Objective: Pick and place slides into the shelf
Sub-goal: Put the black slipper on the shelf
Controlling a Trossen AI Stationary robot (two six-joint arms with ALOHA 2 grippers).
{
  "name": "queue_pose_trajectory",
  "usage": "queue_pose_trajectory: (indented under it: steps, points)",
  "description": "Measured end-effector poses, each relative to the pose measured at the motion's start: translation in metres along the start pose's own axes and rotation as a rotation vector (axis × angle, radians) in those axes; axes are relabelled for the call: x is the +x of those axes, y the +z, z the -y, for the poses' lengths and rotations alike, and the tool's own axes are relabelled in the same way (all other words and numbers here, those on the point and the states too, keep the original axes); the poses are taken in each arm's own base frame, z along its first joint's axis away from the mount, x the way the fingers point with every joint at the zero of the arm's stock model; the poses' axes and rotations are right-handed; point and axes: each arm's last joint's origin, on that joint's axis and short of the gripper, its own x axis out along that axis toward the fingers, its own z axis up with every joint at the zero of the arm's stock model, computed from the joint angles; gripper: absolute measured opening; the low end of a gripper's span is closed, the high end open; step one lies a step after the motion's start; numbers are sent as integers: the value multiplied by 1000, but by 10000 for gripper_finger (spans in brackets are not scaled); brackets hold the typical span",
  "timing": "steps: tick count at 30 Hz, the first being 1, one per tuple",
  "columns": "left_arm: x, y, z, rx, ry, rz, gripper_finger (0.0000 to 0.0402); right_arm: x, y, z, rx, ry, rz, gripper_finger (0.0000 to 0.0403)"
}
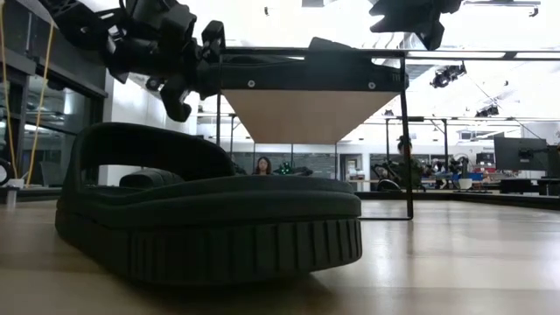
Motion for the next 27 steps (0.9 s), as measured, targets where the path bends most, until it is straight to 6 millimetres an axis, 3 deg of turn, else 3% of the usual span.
queue_pose_trajectory:
  steps: [13,27]
  points:
    - [-1,-6,6,-27,-39,-116,75,0,0,0,0,4,-2,110]
    - [-1,-9,10,-111,-52,-175,159,0,0,0,0,3,-2,110]
